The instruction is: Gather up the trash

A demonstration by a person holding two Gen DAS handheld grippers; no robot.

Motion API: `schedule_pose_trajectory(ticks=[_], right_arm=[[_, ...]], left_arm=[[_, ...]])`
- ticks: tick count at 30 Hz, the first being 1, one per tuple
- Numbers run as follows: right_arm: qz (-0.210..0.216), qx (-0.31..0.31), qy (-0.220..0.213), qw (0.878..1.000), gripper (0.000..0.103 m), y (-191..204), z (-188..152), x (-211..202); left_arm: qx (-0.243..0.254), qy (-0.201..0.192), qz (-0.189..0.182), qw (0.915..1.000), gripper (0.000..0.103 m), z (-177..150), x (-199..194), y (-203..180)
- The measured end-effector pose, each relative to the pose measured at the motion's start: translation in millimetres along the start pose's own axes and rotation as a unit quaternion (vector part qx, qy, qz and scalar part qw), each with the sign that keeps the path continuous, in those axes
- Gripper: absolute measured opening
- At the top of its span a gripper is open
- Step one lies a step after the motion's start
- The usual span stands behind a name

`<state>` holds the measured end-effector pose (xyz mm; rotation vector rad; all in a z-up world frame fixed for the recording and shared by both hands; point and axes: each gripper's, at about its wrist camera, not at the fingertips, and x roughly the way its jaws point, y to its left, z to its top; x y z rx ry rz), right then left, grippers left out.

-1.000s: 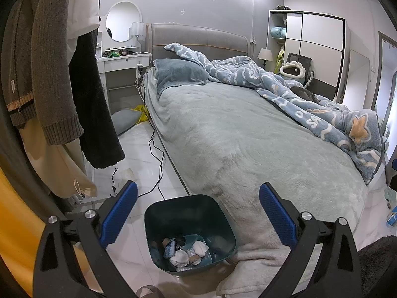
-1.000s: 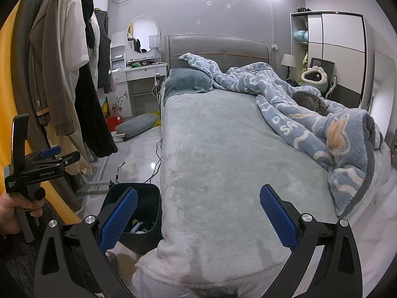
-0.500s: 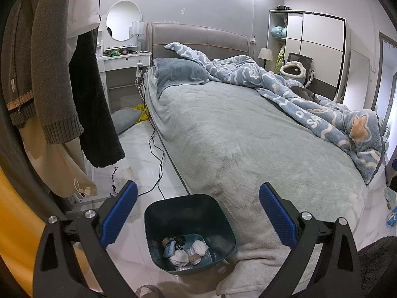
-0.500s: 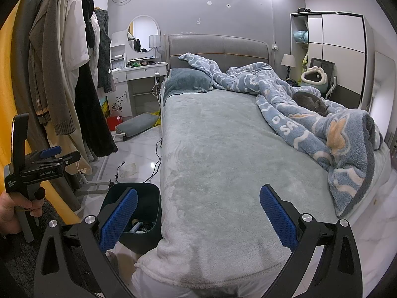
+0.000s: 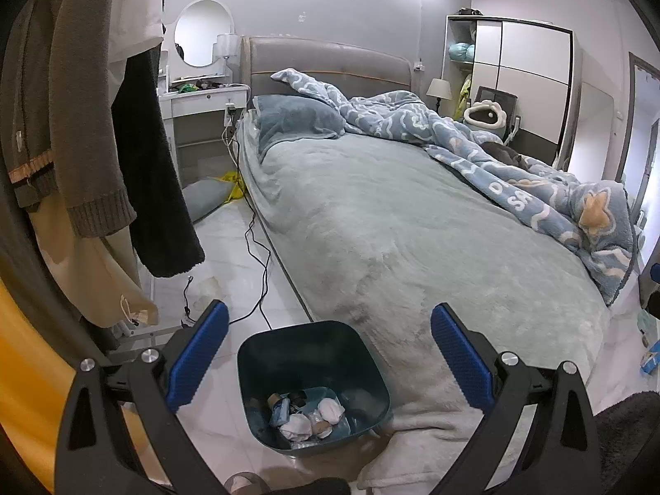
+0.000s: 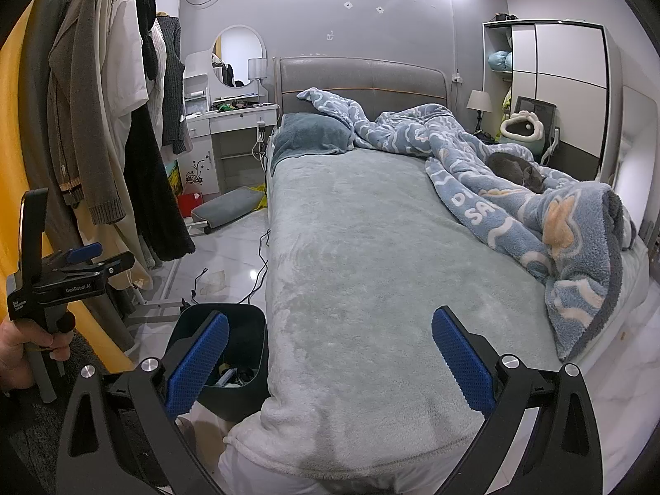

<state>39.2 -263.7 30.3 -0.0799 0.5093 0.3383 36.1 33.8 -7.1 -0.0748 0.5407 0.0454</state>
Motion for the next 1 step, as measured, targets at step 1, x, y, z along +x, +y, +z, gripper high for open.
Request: schedule_pose_trajectory(ticks=[1], right_arm=[[0.0, 0.0, 0.0, 1.0, 0.1, 0.1, 0.1, -0.1]], left_arm=[[0.001, 0.0, 0.0, 1.0, 0.1, -1.3, -0.2, -0.7]])
